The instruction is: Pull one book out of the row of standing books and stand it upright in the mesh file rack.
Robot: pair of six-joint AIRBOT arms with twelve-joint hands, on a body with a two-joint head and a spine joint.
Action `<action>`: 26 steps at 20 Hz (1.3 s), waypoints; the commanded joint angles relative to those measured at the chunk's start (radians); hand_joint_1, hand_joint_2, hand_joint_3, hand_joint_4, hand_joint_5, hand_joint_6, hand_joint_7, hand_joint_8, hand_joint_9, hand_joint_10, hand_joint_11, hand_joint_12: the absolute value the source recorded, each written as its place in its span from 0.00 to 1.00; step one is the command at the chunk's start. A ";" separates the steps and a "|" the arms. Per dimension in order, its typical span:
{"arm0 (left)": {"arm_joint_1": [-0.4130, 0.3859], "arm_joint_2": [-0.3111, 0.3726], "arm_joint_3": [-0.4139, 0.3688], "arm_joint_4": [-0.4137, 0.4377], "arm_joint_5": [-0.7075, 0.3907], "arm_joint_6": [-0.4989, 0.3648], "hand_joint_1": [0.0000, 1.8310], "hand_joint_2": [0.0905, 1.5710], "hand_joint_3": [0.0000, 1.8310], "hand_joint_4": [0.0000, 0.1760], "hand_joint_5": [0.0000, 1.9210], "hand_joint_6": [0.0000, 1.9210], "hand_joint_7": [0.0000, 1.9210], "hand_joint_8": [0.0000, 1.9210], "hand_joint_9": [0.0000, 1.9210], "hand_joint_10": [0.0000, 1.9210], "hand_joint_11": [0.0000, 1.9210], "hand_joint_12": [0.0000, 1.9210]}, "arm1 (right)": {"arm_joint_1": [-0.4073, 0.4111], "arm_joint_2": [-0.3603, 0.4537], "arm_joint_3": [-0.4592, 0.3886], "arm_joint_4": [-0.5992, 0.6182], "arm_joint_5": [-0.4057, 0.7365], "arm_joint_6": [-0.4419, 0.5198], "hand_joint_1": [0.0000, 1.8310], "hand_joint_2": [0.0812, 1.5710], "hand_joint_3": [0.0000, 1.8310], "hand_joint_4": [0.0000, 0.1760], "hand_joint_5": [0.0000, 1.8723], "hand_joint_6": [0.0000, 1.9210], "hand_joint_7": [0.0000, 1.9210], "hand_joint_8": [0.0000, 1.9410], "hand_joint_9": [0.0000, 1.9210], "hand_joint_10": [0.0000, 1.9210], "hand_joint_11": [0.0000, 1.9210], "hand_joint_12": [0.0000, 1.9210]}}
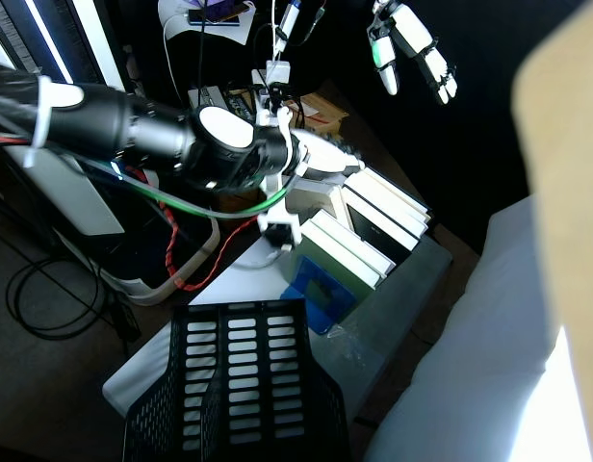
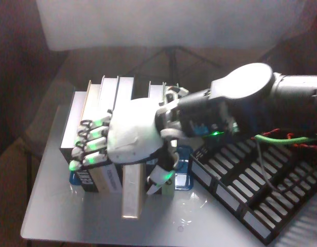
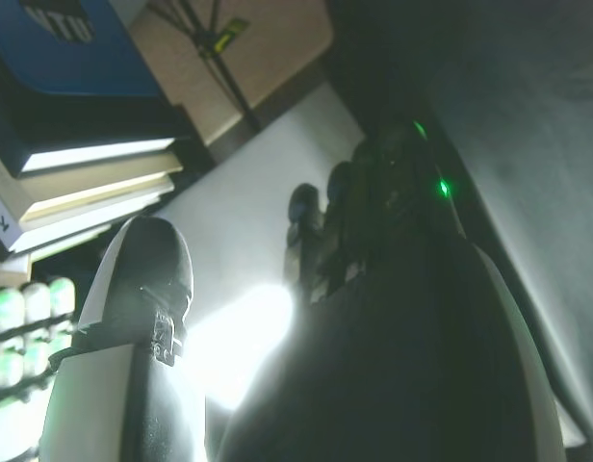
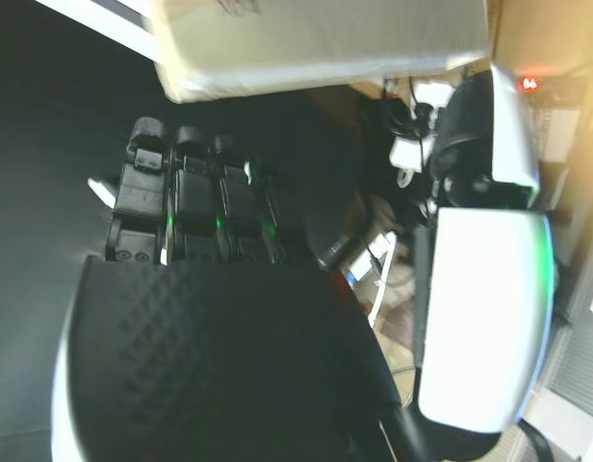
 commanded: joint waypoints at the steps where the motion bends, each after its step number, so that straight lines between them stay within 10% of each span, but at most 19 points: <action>1: -0.002 0.000 0.010 -0.031 -0.111 -0.005 0.38 0.86 0.00 0.20 0.08 0.01 0.01 0.00 0.00 0.00 0.00 0.00 | -0.004 0.000 0.003 0.013 0.006 -0.003 0.51 0.56 0.00 0.03 0.00 0.00 0.00 0.00 0.00 0.00 0.00 0.00; 5: 0.000 0.000 0.009 -0.039 -0.109 -0.004 0.34 0.87 0.00 0.21 0.06 0.00 0.00 0.00 0.00 0.00 0.00 0.00 | -0.049 -0.029 0.011 -0.046 -0.026 -0.002 0.46 0.58 0.00 0.23 0.00 0.00 0.00 0.00 0.00 0.00 0.00 0.00; 6: 0.001 0.000 0.008 -0.041 -0.111 -0.004 0.32 0.88 0.01 0.00 0.05 0.00 0.00 0.00 0.00 0.00 0.00 0.00 | -0.064 -0.046 0.017 -0.052 -0.035 -0.002 0.47 0.58 0.00 0.28 0.00 0.00 0.00 0.00 0.00 0.00 0.00 0.00; 7: 0.002 0.000 0.007 -0.043 -0.112 -0.005 0.32 0.88 0.01 0.00 0.05 0.00 0.00 0.00 0.00 0.00 0.00 0.00 | -0.070 -0.055 0.019 -0.063 -0.040 0.004 0.47 0.58 0.00 0.28 0.00 0.00 0.00 0.00 0.00 0.00 0.00 0.00; 8: 0.002 0.001 0.005 -0.044 -0.112 -0.005 0.32 0.88 0.00 0.19 0.06 0.00 0.00 0.00 0.00 0.00 0.00 0.00 | -0.080 -0.059 0.020 -0.125 -0.042 0.054 0.45 0.58 0.00 0.26 0.00 0.00 0.00 0.00 0.00 0.00 0.00 0.00; 12: 0.017 0.001 -0.001 -0.061 -0.123 -0.010 0.34 0.87 0.00 0.28 0.07 0.00 0.02 0.00 0.00 0.00 0.00 0.00 | -0.108 -0.095 0.031 -0.292 -0.070 0.142 0.48 0.54 0.00 0.01 0.00 0.00 0.00 0.00 0.00 0.00 0.00 0.00; 16: 0.018 0.002 -0.001 -0.064 -0.121 -0.010 0.39 0.86 0.00 0.10 0.08 0.01 0.02 0.00 0.00 0.00 0.00 0.00 | -0.150 -0.135 0.054 -0.372 -0.143 0.166 0.54 0.51 0.00 0.00 0.06 0.02 0.03 0.01 0.02 0.01 0.00 0.00; 26: 0.020 0.008 -0.003 -0.063 -0.135 -0.013 0.34 0.87 0.00 0.19 0.07 0.00 0.02 0.00 0.00 0.00 0.00 0.00 | -0.192 -0.181 0.120 -0.694 -0.177 0.458 0.57 0.49 0.00 0.00 0.00 0.00 0.00 0.00 0.00 0.00 0.00 0.00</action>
